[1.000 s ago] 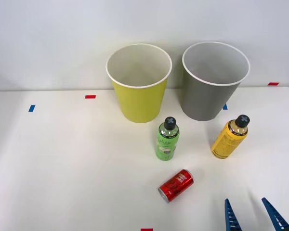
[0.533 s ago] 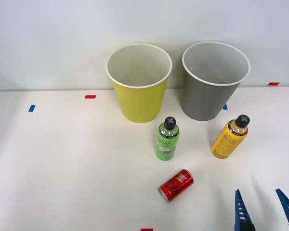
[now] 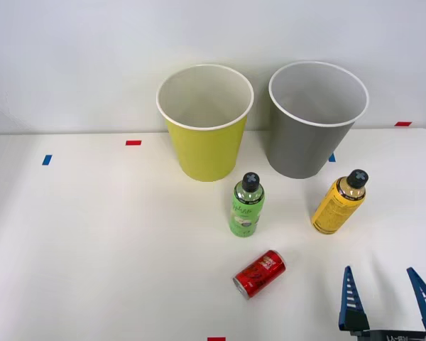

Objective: Put cans in the gray bin, plastic bottles in the light green bin

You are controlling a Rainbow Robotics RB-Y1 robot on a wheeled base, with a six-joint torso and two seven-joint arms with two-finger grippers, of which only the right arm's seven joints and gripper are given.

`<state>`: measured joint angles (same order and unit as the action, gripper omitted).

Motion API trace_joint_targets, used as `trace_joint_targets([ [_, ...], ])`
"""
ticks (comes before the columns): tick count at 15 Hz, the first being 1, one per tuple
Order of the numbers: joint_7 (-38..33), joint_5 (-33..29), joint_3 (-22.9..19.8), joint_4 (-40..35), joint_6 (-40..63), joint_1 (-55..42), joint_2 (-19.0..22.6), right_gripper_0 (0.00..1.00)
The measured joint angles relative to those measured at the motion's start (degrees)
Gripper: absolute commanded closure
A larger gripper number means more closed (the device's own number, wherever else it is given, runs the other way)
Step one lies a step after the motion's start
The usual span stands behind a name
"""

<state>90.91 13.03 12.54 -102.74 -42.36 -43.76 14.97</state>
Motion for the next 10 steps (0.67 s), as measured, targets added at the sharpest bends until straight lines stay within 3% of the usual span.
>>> trace_joint_targets([
  [10,0.1,1.8,-1.4,0.0,9.5,10.9,-0.8,0.00],
])
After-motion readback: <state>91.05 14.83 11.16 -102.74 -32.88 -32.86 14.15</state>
